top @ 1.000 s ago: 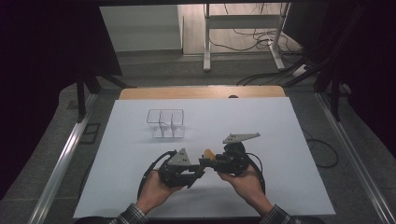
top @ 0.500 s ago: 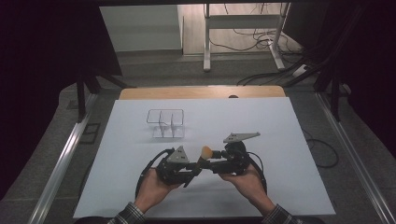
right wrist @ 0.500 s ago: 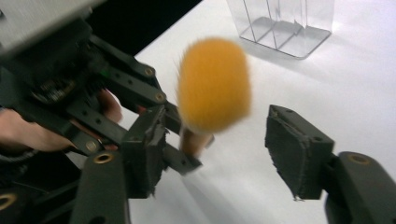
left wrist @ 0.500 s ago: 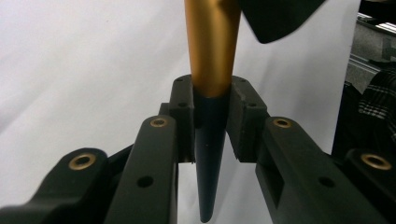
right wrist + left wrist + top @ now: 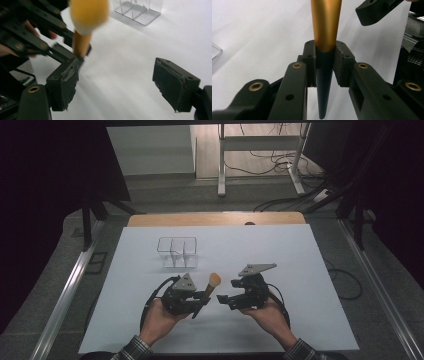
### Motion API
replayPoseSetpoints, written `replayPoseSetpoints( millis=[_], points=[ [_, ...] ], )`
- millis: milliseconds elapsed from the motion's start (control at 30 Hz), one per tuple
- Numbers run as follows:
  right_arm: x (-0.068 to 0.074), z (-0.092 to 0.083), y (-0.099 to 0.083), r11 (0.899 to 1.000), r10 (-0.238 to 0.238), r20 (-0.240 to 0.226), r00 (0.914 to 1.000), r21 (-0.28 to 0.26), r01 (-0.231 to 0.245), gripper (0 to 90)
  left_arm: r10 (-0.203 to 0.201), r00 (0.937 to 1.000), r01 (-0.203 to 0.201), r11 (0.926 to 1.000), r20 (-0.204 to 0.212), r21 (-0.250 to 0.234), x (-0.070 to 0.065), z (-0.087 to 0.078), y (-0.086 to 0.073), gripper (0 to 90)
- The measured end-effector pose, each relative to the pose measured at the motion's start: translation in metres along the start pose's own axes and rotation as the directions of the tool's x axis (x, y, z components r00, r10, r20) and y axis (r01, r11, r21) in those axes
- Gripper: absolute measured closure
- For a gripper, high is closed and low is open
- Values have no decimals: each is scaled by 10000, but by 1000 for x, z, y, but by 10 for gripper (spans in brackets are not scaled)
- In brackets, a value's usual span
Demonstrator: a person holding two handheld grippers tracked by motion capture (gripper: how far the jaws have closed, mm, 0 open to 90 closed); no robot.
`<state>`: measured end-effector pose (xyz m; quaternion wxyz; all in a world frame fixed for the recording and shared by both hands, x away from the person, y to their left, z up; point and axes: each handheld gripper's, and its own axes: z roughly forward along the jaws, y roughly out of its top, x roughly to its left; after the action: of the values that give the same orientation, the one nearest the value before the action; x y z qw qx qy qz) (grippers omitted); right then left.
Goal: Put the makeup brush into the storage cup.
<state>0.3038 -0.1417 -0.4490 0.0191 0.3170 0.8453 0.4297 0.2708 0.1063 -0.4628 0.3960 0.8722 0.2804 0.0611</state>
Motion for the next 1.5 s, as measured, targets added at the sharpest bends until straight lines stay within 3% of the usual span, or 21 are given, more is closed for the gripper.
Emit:
replayPoseSetpoints(
  millis=[133, 733, 1100, 1500],
  points=[
    [-4, 0, -1, 10000, 14, 142, 9999, 48, -15, 180, -104, 9999, 104, 9999, -50, -39, 1, -2, -1, 739],
    [-11, -1, -10, 9962, -713, 1075, 9916, 582, 653, 76, -298, 9992, 295, 9995, -279, -123, 13, -14, -7, 738],
    [-14, -2, -17, 9915, -992, 1343, 9860, 970, 865, 6, -317, 9990, 309, 9991, -302, -291, 16, -20, -9, 738],
    [-16, -7, -23, 9857, -1228, 1482, 9813, 1330, 1033, 0, -475, 9977, 458, 9984, -492, -343, 22, -26, -13, 738]
  ],
)
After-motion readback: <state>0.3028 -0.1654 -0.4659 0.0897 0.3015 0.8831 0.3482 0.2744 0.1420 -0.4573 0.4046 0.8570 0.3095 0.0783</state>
